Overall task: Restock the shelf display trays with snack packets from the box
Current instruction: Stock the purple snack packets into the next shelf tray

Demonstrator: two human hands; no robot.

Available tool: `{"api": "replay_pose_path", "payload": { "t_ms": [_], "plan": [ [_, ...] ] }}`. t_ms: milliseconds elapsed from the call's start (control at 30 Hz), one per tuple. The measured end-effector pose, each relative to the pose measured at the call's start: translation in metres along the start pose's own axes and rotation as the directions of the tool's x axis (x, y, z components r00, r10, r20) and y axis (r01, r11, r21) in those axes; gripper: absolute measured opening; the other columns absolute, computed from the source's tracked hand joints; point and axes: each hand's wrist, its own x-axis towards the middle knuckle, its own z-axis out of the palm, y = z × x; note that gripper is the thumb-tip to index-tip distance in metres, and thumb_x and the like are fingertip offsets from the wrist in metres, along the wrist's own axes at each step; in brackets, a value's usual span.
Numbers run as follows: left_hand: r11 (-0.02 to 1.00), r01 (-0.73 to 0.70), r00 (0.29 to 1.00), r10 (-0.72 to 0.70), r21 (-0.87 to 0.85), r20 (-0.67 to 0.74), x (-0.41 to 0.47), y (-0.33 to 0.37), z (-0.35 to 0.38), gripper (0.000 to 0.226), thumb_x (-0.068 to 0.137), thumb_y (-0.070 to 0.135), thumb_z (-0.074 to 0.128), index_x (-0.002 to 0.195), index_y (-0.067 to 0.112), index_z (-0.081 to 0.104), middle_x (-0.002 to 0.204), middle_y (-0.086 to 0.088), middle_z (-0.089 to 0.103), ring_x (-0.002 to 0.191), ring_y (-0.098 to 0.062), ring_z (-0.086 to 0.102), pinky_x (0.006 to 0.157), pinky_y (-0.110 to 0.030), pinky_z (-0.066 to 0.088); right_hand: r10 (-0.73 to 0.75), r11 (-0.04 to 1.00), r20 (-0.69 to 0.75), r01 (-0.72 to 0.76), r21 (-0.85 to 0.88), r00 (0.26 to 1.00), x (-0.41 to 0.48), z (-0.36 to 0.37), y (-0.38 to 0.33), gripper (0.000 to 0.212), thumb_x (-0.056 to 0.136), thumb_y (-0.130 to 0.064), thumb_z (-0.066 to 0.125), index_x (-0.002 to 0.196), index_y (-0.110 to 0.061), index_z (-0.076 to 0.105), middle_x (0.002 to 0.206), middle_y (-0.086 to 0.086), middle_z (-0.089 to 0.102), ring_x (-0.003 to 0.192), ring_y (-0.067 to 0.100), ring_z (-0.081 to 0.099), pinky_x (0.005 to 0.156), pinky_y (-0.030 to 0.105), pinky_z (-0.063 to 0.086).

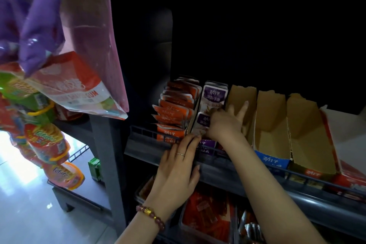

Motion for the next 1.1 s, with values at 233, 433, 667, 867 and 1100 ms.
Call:
{"api": "replay_pose_path", "payload": {
  "t_ms": [233, 433, 667, 867, 1100],
  "plan": [
    [1.0, -0.005, 1.0, 0.005, -0.006, 0.003, 0.0, 0.001, -0.001, 0.063, 0.085, 0.035, 0.039, 0.146, 0.023, 0.024, 0.148, 0.008, 0.026, 0.119, -0.011, 0.041, 0.093, -0.03, 0.043, 0.01, 0.997, 0.082, -0.003, -0.076, 0.997, -0.001, -0.003, 0.0, 0.054, 0.091, -0.038, 0.053, 0.14, -0.02, 0.042, 0.145, 0.003, 0.04, 0.142, 0.032, 0.015, 0.108, 0.065, -0.009],
    [1.0, -0.003, 1.0, 0.003, -0.002, 0.004, 0.001, 0.0, -0.002, 0.063, 0.085, 0.035, 0.04, 0.145, 0.023, 0.025, 0.146, 0.008, 0.026, 0.116, -0.009, 0.039, 0.091, -0.027, 0.042, 0.013, 0.992, 0.174, 0.01, -0.129, 0.985, -0.003, -0.009, 0.001, 0.056, 0.093, -0.042, 0.048, 0.143, -0.019, 0.038, 0.155, 0.01, 0.024, 0.145, 0.033, 0.005, 0.109, 0.063, -0.009],
    [1.0, -0.003, 1.0, 0.003, 0.001, -0.005, 0.001, -0.001, 0.001, 0.062, 0.084, 0.035, 0.038, 0.144, 0.022, 0.027, 0.145, 0.006, 0.029, 0.119, -0.011, 0.04, 0.093, -0.03, 0.043, -0.005, 0.979, 0.243, 0.055, -0.198, 0.97, 0.005, -0.006, 0.001, 0.065, 0.094, -0.055, 0.039, 0.149, -0.023, 0.025, 0.158, 0.009, 0.015, 0.145, 0.035, -0.002, 0.107, 0.065, -0.011],
    [1.0, -0.014, 1.0, 0.014, -0.017, 0.004, 0.001, 0.0, -0.002, 0.06, 0.086, 0.034, 0.037, 0.143, 0.023, 0.026, 0.146, 0.005, 0.027, 0.119, -0.012, 0.039, 0.095, -0.029, 0.039, -0.032, 0.96, 0.265, 0.103, -0.259, 0.964, 0.002, -0.012, -0.001, 0.067, 0.095, -0.046, 0.045, 0.151, -0.02, 0.018, 0.158, 0.012, 0.011, 0.145, 0.036, -0.002, 0.108, 0.065, -0.009],
    [1.0, 0.011, 1.0, -0.01, -0.019, 0.03, -0.001, 0.002, -0.005, 0.061, 0.085, 0.034, 0.037, 0.143, 0.02, 0.026, 0.145, 0.002, 0.028, 0.117, -0.016, 0.043, 0.092, -0.034, 0.046, -0.038, 0.939, 0.281, 0.131, -0.319, 0.959, -0.001, -0.018, -0.008, 0.066, 0.095, -0.041, 0.046, 0.151, -0.02, 0.018, 0.158, 0.013, 0.014, 0.145, 0.036, 0.001, 0.109, 0.063, -0.006]
  ]
}}
